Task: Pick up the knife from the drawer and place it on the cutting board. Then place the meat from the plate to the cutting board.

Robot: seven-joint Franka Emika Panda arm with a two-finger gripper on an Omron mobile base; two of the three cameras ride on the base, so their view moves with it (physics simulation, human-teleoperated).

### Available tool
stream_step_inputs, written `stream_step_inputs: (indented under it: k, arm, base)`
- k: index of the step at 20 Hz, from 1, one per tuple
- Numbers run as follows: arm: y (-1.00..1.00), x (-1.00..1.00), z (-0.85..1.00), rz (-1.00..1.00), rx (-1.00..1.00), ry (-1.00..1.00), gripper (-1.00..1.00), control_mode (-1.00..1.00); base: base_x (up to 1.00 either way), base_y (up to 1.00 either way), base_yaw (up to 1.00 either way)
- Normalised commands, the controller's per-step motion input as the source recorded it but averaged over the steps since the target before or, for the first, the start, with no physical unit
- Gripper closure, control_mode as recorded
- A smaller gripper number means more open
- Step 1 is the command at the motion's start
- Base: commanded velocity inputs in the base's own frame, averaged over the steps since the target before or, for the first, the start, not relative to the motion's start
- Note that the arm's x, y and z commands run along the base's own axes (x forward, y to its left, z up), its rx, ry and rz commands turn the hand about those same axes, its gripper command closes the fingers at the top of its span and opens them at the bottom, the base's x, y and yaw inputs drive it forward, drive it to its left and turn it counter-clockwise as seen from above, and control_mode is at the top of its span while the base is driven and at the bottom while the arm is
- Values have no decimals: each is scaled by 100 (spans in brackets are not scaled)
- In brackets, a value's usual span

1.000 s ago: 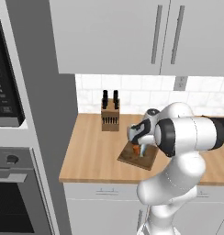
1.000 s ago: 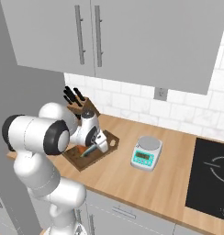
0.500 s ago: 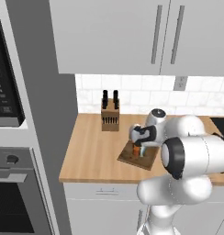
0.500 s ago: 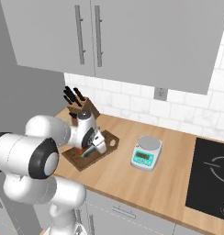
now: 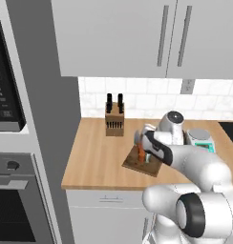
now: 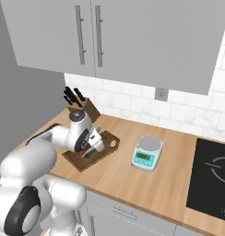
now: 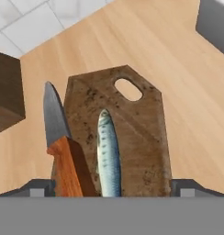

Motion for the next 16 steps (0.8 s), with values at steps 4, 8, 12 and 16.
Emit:
stream_step_inputs:
  k: [4,8,12,16]
  arm:
    - [-11,-45,47,0,1,-13,-100,-100]
    - [-26,-51,29,0,1,-6,-100,-100]
    - [-36,-33,48,-1,5,-3,-100,-100]
    - [-37,-28,58,0,7,-5,-100,-100]
  base:
    - [0,0,0]
    - [0,0,0]
    - [0,0,0]
    - [0,0,0]
